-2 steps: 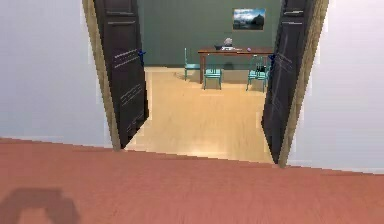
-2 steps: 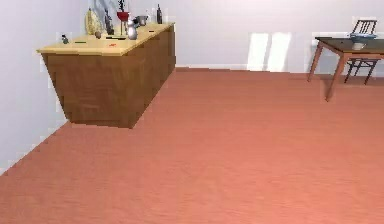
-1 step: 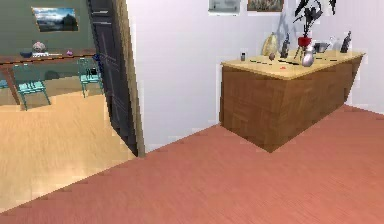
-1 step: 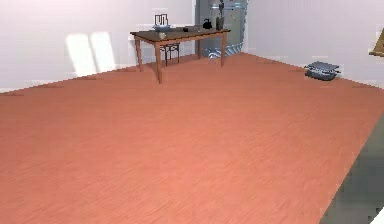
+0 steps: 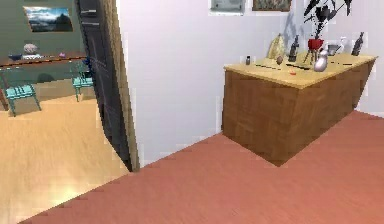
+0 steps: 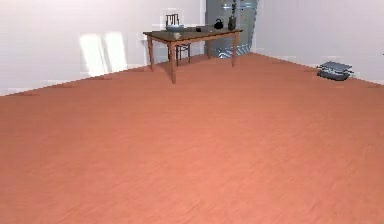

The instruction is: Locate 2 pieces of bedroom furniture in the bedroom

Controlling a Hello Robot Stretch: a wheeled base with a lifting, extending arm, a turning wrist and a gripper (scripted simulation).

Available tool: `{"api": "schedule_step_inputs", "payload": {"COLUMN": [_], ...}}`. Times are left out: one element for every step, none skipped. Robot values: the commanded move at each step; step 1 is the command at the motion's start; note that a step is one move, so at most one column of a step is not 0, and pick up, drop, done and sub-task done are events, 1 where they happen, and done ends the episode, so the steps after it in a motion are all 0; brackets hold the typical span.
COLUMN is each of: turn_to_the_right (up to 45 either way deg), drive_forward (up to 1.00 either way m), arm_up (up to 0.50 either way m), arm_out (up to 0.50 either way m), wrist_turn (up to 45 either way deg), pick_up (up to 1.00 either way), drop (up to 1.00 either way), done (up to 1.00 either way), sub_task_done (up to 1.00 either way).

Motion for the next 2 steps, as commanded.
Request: {"api": "schedule_step_inputs", "payload": {"turn_to_the_right": [-45.0,-3.0], "drive_forward": [0.00,0.00], "arm_up": [0.00,0.00], "arm_out": [0.00,0.00], "wrist_turn": [0.0,0.0], "pick_up": [0.00,0.00], "drop": [0.00,0.00], "done": [0.00,0.00], "sub_task_done": [0.00,0.00]}}
